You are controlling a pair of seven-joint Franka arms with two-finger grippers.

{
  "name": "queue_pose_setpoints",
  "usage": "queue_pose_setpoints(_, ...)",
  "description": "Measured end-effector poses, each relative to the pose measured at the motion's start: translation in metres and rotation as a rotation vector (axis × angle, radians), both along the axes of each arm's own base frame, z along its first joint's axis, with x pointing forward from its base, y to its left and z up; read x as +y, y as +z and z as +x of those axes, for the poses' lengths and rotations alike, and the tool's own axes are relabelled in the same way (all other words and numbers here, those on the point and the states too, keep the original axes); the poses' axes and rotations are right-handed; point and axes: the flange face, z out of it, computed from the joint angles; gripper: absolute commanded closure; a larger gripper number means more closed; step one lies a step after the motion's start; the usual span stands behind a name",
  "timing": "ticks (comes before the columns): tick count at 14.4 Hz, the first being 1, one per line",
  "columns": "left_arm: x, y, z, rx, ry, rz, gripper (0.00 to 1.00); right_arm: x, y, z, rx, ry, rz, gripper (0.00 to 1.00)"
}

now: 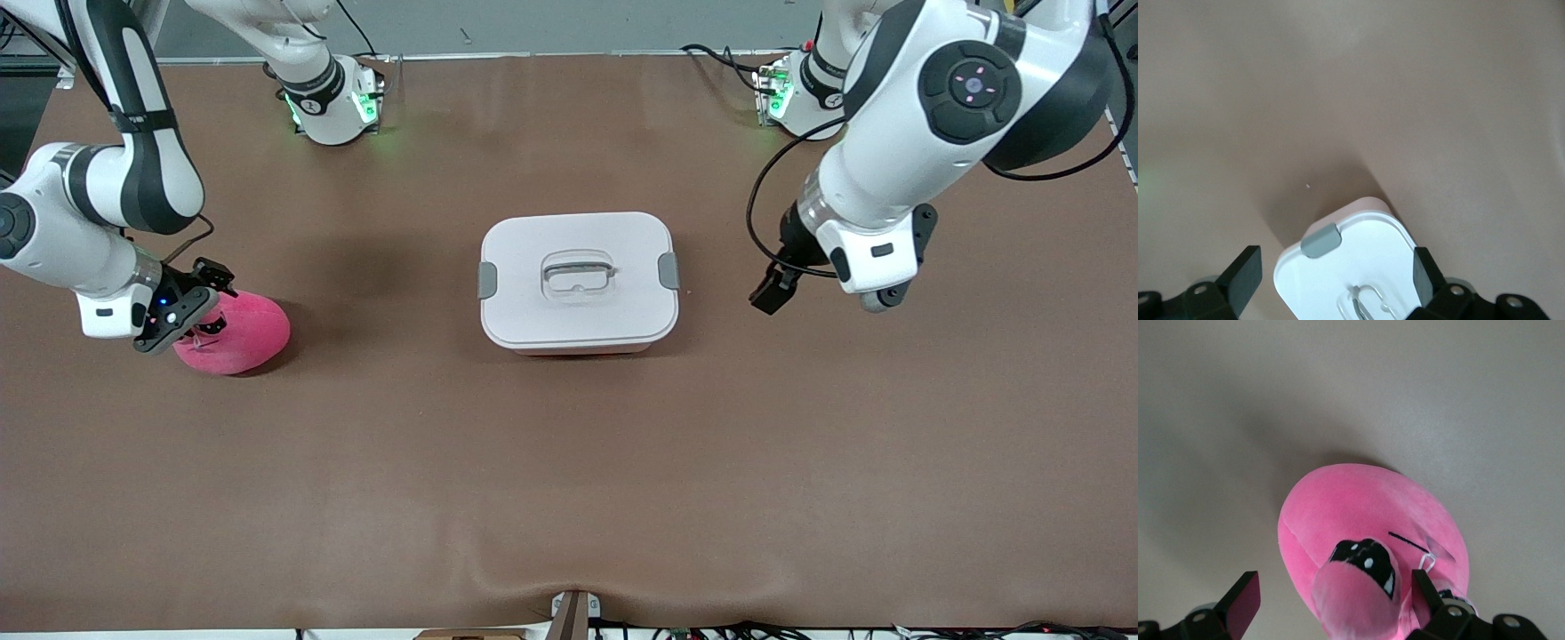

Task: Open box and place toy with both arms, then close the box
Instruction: 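Reach the right gripper to the pink toy while the left gripper approaches the box, then grasp the lid handle with the left gripper while the right gripper grasps the toy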

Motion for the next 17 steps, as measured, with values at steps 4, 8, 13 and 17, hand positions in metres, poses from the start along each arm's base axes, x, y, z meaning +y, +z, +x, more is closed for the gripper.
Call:
queue_pose_setpoints(4,-0.042,-0.014,-0.011,-0.001,0.084,0.004,0.00,-0.002,-0.009,-0.002,0.016,0.008,0.003,0.00)
queue_pose_setpoints(8,-0.074,-0.025,-0.021,-0.005,0.151,0.003,0.00,-0.001,-0.014,-0.003,0.028,0.056,0.010,0.00)
queue_pose_setpoints(13,-0.106,-0.039,-0.032,-0.008,0.226,0.000,0.00,-0.002,-0.018,-0.008,0.071,0.093,0.011,0.59)
queue_pose_setpoints(17,-0.127,-0.053,-0.040,-0.003,0.261,0.004,0.00,-0.002,-0.017,-0.008,0.076,0.100,0.011,0.99)
